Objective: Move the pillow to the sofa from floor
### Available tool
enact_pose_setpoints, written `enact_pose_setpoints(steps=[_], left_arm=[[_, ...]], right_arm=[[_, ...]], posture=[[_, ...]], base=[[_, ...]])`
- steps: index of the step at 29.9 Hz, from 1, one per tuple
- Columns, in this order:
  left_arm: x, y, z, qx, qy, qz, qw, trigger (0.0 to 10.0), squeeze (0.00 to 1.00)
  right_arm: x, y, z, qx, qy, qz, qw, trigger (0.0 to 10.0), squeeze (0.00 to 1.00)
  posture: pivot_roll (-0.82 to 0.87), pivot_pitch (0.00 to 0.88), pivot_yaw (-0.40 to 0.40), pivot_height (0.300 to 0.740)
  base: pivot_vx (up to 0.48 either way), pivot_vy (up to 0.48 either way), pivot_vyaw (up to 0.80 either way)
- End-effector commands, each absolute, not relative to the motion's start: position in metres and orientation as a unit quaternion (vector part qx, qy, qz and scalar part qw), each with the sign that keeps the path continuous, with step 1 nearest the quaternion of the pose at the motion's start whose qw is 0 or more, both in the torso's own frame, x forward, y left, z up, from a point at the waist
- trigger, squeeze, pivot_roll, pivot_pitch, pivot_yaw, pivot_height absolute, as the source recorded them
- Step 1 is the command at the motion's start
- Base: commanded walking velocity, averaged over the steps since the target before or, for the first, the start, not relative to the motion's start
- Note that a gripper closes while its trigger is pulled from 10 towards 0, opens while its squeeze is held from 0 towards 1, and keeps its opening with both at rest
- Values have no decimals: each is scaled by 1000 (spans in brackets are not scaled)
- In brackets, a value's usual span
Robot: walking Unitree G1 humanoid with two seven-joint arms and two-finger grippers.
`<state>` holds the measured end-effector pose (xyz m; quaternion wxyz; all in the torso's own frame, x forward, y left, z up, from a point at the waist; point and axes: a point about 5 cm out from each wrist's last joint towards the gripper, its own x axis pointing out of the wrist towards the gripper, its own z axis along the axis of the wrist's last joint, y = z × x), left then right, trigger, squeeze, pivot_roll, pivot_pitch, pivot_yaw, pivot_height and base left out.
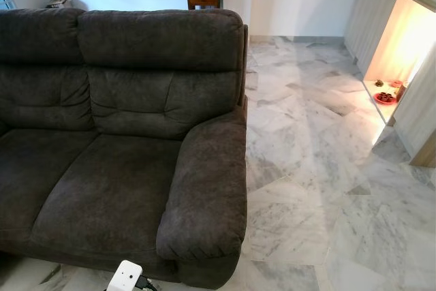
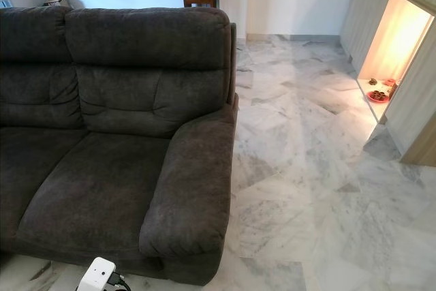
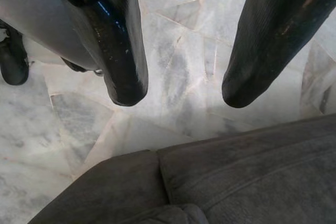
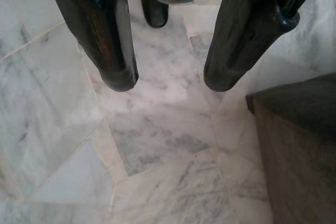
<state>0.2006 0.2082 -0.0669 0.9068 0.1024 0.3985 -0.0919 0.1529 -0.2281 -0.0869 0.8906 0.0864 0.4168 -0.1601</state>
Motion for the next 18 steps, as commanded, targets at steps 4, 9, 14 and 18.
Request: enact_pose_setpoints(steps=[4,9,14,18], left_arm=[[187,202,-76,91,419,-86,899,10000,0],[180,196,-80,107,426,-103,892,10000,0],[176,199,-82,102,433,-87,891,10000,0],[173,203,-83,96,439,-77,890,10000,0]], right_arm=[[165,-238,-79,76,393,-167,901,10000,0],[169,-239,-77,66,389,-158,905,10000,0],[169,-237,-77,65,391,-153,905,10000,0],[168,-233,-79,72,392,-152,904,10000,0]], posture=[[-86,0,31,740],[-83,0,21,740],[-72,5,13,740],[-75,12,22,740]], base=[[0,0,0],[0,0,0],[0,0,0],[0,0,0]])
